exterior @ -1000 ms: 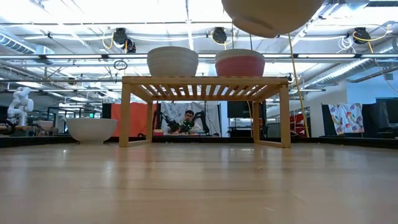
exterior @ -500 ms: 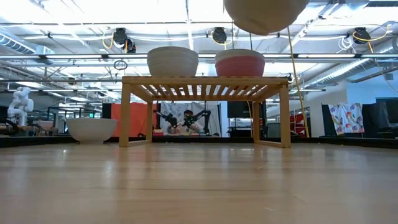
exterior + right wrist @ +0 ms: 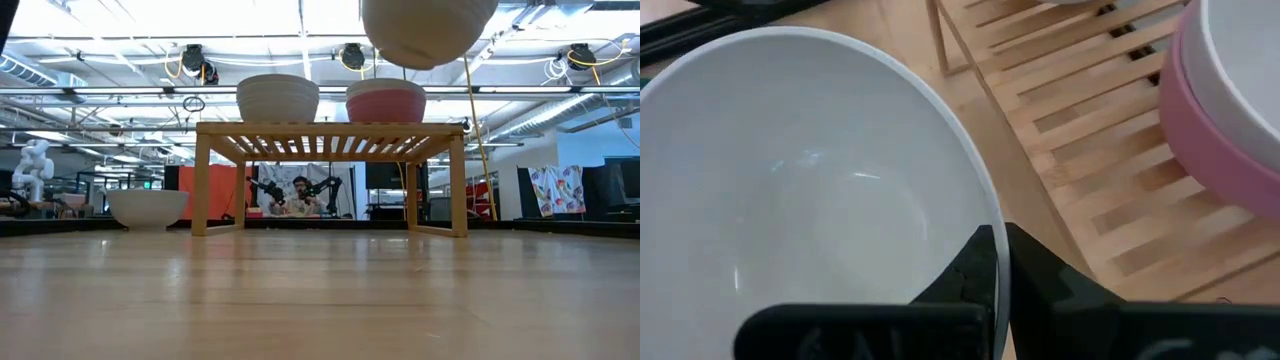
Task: Place and stack bowls onto a shelf
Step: Stack the white bowl on top of the gray bowl on the shelf
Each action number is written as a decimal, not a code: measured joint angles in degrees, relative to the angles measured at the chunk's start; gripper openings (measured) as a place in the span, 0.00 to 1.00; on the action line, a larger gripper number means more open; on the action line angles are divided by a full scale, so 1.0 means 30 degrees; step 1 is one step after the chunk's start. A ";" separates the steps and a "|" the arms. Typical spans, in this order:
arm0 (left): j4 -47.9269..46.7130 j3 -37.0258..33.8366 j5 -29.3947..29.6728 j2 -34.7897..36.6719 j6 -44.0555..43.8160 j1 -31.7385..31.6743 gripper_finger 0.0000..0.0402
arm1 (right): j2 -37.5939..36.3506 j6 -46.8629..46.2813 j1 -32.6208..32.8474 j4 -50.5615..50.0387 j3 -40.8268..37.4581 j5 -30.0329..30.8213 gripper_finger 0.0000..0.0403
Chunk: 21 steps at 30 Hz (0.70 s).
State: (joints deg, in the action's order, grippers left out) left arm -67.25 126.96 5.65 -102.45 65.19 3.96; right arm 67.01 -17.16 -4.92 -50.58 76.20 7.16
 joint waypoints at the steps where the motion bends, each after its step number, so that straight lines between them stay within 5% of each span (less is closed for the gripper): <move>1: 0.0242 0.0000 0.0013 -0.0228 0.0584 0.0087 0.24 | 0.0006 0.0062 -0.0098 -0.0083 0.0000 -0.0008 0.00; 15: 0.1027 -0.0007 0.0245 -0.1902 0.3938 0.1481 0.24 | 0.0006 0.0666 -0.1125 -0.0516 0.0000 -0.1296 0.00; 21: 0.0954 0.0000 0.2306 -0.2554 0.5021 0.1719 0.24 | 0.0006 0.0492 -0.1250 -0.0736 0.0000 -0.1910 0.00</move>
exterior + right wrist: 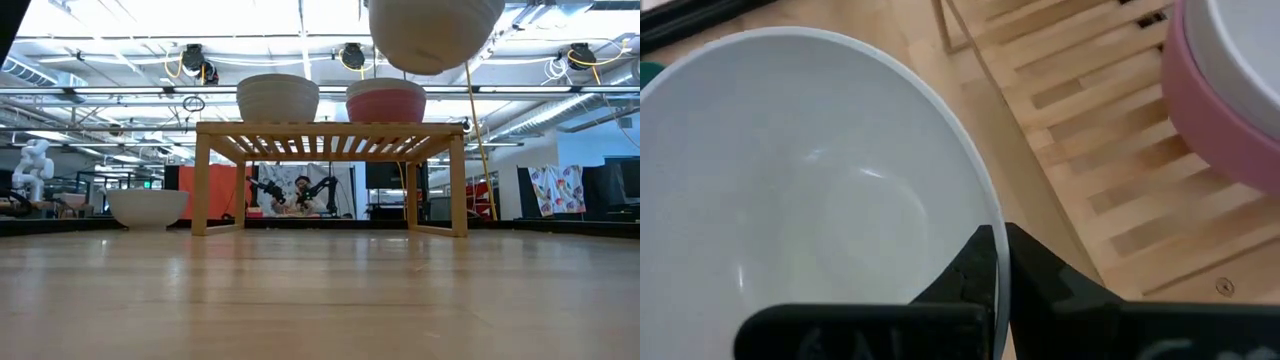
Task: Place and stack bowls onto a shelf
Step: Stack the white bowl on top of the gray bowl on the shelf
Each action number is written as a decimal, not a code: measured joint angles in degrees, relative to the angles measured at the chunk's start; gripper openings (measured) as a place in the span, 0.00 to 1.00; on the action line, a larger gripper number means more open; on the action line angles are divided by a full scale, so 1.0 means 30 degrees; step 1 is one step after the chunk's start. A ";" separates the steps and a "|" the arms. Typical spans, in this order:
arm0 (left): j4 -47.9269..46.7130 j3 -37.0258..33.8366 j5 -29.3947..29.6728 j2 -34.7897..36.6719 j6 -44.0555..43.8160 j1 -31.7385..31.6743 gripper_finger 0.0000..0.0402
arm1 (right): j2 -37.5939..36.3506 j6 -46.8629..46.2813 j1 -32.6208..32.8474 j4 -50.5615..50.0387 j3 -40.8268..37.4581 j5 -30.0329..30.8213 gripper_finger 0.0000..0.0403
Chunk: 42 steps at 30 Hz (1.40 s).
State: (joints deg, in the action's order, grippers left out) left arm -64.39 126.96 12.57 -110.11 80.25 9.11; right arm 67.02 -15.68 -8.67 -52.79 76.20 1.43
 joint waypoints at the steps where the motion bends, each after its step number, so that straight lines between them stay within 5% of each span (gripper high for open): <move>1: 0.0001 0.0000 0.0166 -0.0131 -0.0004 -0.0018 0.24 | 0.0044 0.0000 0.0000 -0.0159 0.0000 0.0056 0.00; 10: 0.0263 -0.0007 0.0122 -0.0613 -0.0301 0.0008 0.24 | 0.1719 0.0030 0.0000 -0.1425 0.0007 0.1070 0.00; 23: -0.0606 -0.0015 -0.2668 -0.0780 -0.2453 0.0014 0.24 | 0.3071 0.0685 0.0000 -0.1508 0.0156 0.2623 0.00; 42: 0.0342 0.0000 -0.2160 -0.1697 -0.2015 -0.1000 0.24 | 0.3067 0.1625 0.0554 -0.1581 0.1654 0.5036 0.00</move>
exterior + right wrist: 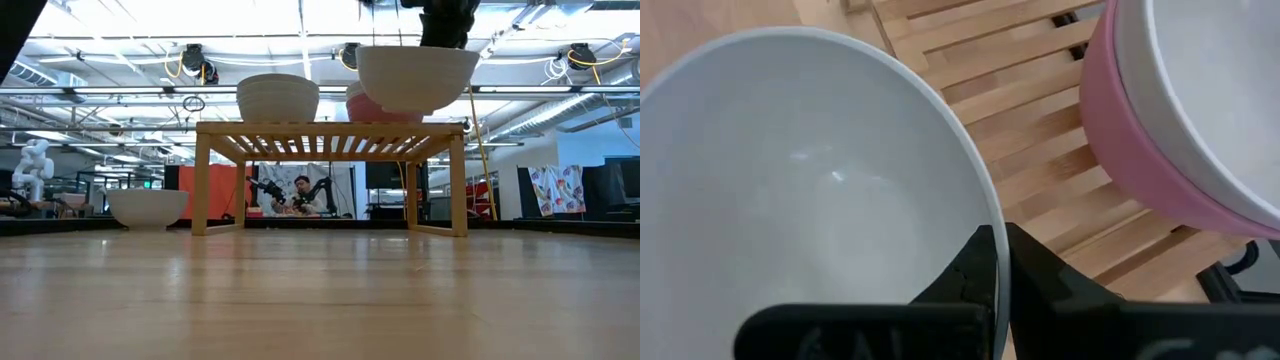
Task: Place and stack bowls onto a shelf
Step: Stack the white bowl on top of the gray bowl on the shelf
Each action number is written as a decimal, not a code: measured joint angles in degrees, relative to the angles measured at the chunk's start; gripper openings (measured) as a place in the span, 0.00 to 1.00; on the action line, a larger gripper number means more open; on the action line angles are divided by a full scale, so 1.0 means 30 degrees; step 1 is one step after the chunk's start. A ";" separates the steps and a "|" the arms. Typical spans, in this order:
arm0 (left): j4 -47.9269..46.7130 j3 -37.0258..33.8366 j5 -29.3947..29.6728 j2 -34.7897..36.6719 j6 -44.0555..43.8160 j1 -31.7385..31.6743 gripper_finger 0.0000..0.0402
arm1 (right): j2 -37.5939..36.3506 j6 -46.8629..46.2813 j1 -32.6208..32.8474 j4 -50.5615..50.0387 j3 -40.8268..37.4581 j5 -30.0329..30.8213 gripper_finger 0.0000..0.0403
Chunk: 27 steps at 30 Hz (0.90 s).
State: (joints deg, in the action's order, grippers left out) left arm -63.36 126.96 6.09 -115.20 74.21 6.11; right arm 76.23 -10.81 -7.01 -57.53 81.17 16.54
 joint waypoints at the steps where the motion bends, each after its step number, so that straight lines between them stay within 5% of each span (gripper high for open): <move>1: -0.0149 0.0000 0.0000 -0.0102 -0.0258 -0.0071 0.24 | 0.0000 0.0000 0.0000 0.0021 0.0000 0.0003 0.00; 13: -0.0897 -0.0015 0.1807 -0.0804 -0.1817 -0.0249 0.24 | 0.0000 0.0767 0.0036 -0.0680 0.0000 0.0501 0.00; 27: -0.1890 -0.0015 0.1621 -0.0792 -0.1611 -0.0628 0.24 | 0.0000 0.2078 0.0044 -0.0600 0.0000 0.0465 0.00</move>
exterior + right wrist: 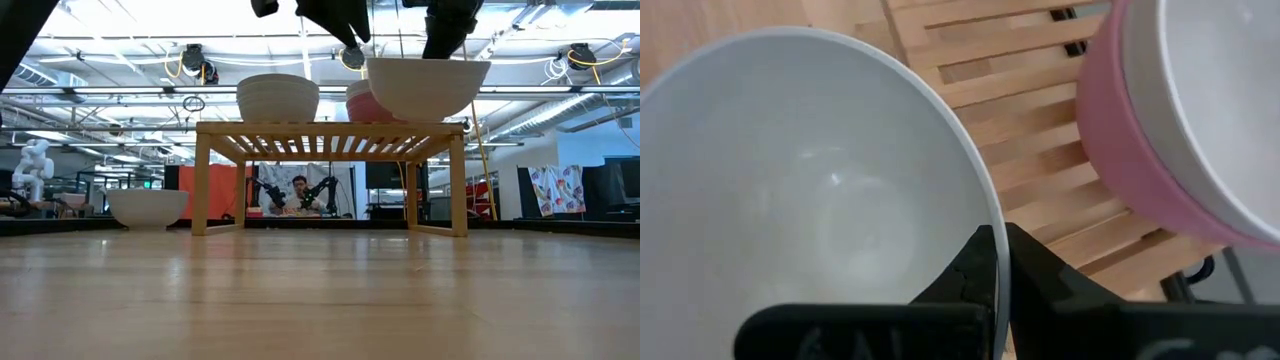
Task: Place and stack bowls onto a shelf
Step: Stack the white bowl on top of the gray bowl on the shelf
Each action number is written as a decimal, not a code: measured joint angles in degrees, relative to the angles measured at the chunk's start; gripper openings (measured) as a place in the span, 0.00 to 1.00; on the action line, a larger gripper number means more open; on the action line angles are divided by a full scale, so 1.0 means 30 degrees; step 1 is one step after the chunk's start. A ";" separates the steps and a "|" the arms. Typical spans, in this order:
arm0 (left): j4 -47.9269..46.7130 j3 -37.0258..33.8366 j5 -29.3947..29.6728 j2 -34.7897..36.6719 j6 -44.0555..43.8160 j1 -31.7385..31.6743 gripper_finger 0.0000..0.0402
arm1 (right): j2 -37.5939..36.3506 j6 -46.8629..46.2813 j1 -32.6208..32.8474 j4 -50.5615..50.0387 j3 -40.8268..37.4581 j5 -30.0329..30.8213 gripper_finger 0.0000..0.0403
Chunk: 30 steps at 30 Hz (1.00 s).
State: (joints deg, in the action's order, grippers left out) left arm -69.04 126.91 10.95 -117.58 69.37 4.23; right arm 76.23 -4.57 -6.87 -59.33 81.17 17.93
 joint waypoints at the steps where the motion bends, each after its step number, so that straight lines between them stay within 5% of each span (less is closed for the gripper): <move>1: 0.0003 0.0000 -0.0185 0.0000 0.0145 -0.0024 0.24 | 0.0000 0.0335 0.0077 0.0062 0.0000 -0.0036 0.00; 11: -0.0087 0.0000 -0.0326 0.0007 0.2564 -0.0160 0.24 | 0.0000 0.2436 0.1009 0.0353 -0.0007 -0.0081 0.00; 14: -0.0074 0.0000 -0.0651 0.0007 0.2942 -0.0153 0.24 | 0.0000 0.2988 0.1078 0.0424 -0.0007 -0.1538 0.00; 30: -0.0411 0.0000 0.0321 0.0082 0.2173 0.0329 0.24 | 0.0000 -0.1868 0.0490 0.0102 -0.0022 -0.4072 0.00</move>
State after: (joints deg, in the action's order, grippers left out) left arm -70.27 126.91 11.91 -117.33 75.89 5.22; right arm 76.23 -10.18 -5.40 -59.02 81.10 5.72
